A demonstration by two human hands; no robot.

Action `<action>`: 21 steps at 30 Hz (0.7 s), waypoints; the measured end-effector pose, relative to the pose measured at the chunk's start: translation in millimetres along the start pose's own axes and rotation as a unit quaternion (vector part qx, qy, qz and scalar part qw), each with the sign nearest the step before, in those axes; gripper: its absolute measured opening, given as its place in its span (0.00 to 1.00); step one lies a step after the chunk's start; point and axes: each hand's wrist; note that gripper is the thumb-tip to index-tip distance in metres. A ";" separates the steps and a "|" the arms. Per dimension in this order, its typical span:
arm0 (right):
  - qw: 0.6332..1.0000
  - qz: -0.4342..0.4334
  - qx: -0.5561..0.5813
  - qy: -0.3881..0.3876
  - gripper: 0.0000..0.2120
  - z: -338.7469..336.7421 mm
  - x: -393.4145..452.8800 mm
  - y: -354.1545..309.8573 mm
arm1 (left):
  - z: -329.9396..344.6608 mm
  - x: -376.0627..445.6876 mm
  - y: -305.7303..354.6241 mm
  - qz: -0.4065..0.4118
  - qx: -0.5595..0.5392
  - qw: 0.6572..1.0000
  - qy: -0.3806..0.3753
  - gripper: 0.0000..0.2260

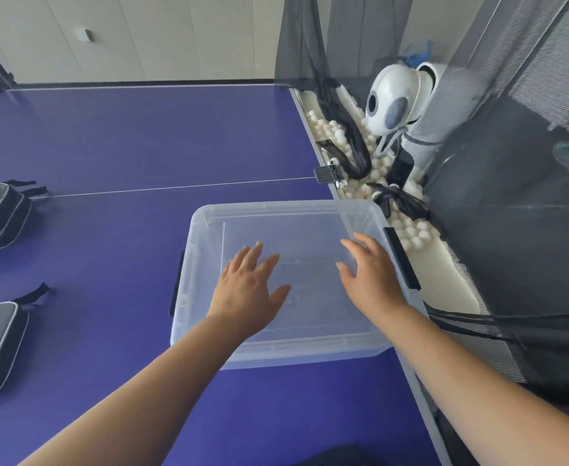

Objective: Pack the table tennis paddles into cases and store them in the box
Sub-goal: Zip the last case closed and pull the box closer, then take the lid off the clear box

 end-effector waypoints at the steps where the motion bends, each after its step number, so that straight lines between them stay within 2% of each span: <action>1: 1.000 0.018 -0.018 0.002 0.23 -1.6 4.0 8.5 | 4.7 2.0 3.4 0.003 0.013 1.000 -0.009 0.30; 5: 0.993 0.084 -0.080 -0.035 0.24 -5.5 17.3 36.1 | 16.8 4.3 4.1 -0.005 0.050 0.999 -0.011 0.30; 11: 0.991 0.120 0.037 -0.033 0.20 -9.1 21.3 56.7 | 20.4 4.2 3.3 0.000 0.057 0.998 -0.004 0.31; 21: 0.991 0.136 -0.003 -0.003 0.18 -5.4 28.3 61.3 | 21.8 3.9 2.3 0.000 0.056 0.998 -0.001 0.31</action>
Point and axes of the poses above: each hand's wrist, its own x-axis towards the middle knuckle, its own z-axis out of the palm, y = z × x, and after that the axes turned 12 degrees about -x, right-handed
